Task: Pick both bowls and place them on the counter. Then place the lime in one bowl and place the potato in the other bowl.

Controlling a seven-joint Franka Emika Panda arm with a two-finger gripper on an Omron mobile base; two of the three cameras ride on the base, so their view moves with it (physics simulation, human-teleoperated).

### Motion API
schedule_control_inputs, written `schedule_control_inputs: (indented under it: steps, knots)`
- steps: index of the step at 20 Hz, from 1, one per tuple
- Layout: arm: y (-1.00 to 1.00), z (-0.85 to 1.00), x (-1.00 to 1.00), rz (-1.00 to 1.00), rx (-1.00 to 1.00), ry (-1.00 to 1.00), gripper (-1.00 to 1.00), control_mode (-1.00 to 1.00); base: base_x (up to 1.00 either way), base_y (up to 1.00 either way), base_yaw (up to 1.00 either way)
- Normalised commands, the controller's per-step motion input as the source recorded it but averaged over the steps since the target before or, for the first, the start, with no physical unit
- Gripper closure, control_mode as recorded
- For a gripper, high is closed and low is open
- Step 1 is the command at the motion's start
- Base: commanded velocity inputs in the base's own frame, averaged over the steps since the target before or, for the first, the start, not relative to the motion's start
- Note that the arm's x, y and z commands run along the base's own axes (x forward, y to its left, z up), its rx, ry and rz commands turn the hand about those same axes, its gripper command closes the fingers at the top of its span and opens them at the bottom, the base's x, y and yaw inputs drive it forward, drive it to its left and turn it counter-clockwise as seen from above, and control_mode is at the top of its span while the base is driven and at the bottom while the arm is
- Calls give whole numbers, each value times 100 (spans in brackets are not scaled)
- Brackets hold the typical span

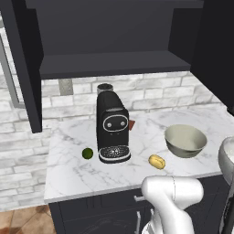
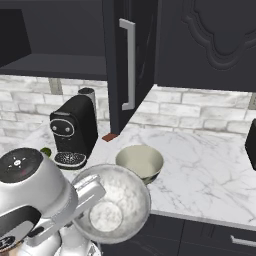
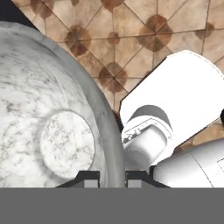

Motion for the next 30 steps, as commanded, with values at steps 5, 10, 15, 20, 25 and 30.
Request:
schedule_control_inputs:
  steps: [5, 10, 15, 20, 25, 30]
  knots:
    - [-66, -4, -1, -6, 3, -1, 100, -100, 0, 0, 0]
    - [-44, 0, 23, 0, 0, 0, 100, -100, 0, 0, 0]
    - [-41, -7, 39, 0, 0, 0, 100, -100, 0, 0, 0]
    - [-39, -16, 49, 0, 0, -3, 100, -100, 0, 0, 0]
    - [-40, -15, 49, 2, 0, -3, 100, -100, 0, 0, 0]
    - [-36, -12, 50, 3, 0, -2, 100, -100, 0, 0, 0]
